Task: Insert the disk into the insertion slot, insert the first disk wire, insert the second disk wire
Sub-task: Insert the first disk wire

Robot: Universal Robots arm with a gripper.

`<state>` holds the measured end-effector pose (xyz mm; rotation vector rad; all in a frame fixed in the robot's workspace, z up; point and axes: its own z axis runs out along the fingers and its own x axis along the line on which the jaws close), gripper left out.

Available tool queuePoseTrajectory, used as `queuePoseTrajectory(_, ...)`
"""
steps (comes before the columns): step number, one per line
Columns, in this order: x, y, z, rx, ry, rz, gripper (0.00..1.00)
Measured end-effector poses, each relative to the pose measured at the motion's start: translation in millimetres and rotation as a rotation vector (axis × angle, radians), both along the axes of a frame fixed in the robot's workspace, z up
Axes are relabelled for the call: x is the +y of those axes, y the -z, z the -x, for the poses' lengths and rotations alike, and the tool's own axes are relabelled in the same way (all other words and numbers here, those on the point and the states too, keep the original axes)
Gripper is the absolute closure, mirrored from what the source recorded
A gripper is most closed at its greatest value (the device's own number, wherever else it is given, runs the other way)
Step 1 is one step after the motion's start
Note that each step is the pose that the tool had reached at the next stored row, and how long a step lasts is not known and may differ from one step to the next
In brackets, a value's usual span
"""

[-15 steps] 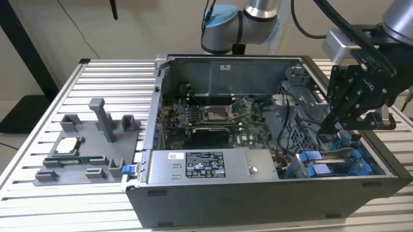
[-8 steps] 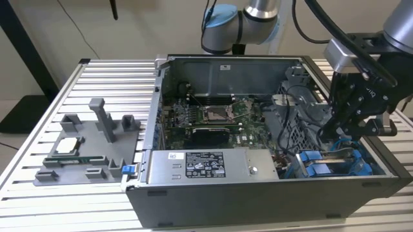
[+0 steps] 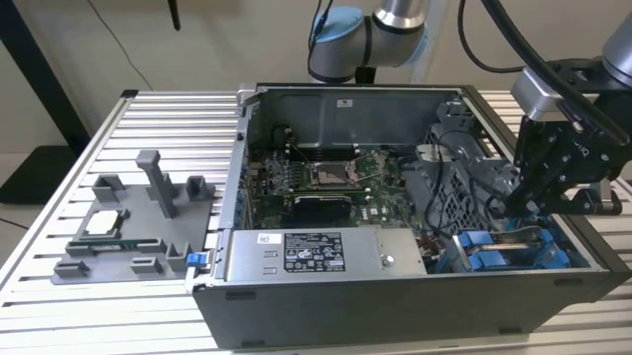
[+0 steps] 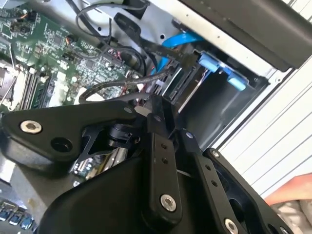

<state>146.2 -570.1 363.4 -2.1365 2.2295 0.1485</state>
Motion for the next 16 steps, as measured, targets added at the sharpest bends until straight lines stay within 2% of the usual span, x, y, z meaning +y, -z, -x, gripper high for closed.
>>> queuePoseTrajectory(2,0.0,0.9,-2.9,-0.0001,0.000,0.0053,1.00)
queuePoseTrajectory(4,0.0,1.8,-4.5,-0.0006,0.000,0.0144,1.00)
queuePoseTrajectory(5,-0.1,2.2,-4.7,-0.0010,0.000,0.0229,1.00)
queuePoseTrajectory(8,0.0,3.2,-5.7,-0.0019,0.000,0.0564,1.00)
queuePoseTrajectory(10,-0.1,4.0,-6.7,-0.0019,0.000,0.0694,1.00)
queuePoseTrajectory(16,-0.1,4.2,-7.6,-0.0019,0.000,0.0704,1.00)
